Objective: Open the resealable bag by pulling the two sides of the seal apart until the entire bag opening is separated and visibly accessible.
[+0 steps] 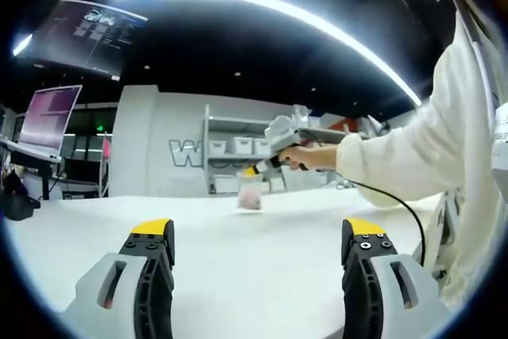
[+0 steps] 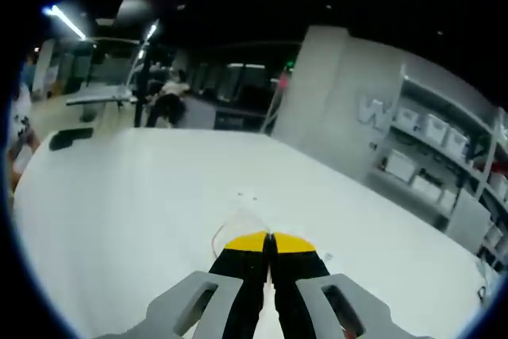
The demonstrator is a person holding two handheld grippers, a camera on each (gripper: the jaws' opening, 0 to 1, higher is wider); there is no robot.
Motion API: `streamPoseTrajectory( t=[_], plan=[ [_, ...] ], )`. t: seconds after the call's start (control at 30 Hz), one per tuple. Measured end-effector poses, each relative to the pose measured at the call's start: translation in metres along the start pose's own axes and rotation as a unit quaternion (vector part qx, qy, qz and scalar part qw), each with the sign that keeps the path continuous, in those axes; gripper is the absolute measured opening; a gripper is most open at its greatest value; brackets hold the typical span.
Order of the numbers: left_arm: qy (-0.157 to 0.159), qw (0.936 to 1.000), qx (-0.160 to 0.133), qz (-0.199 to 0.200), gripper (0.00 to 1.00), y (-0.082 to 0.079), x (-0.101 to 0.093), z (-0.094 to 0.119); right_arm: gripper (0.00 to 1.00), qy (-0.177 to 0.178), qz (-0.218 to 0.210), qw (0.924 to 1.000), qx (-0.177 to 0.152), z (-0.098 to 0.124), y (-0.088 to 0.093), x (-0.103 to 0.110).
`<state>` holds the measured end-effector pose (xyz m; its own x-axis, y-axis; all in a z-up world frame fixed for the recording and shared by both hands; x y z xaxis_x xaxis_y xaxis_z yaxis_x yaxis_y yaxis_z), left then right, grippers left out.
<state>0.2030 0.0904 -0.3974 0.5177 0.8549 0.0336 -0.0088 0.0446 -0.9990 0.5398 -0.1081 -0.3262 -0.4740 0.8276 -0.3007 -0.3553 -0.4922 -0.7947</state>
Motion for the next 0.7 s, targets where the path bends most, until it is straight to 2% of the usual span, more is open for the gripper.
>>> streamPoseTrajectory(
  t=[0.7],
  plan=[
    [-0.005,1.0000,0.004,-0.002,0.85,0.003,0.002,0.000,0.00,0.021,-0.035,0.9991,0.010,-0.025,0.001,-0.017]
  ],
)
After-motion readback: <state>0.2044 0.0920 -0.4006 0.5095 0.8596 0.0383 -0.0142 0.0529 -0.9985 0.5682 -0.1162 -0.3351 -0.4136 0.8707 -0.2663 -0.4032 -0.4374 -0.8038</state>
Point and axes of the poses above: the point that each gripper's makers call its tool centre point, and the gripper's own axes: z roughly backward along the fingers, x roughly to its left, y roughly out of its underside, the point moved 2 cm from there along z, roughly backward along the fingers, and after that the axes turned 15 degrees about x, right-handed, at the moved point
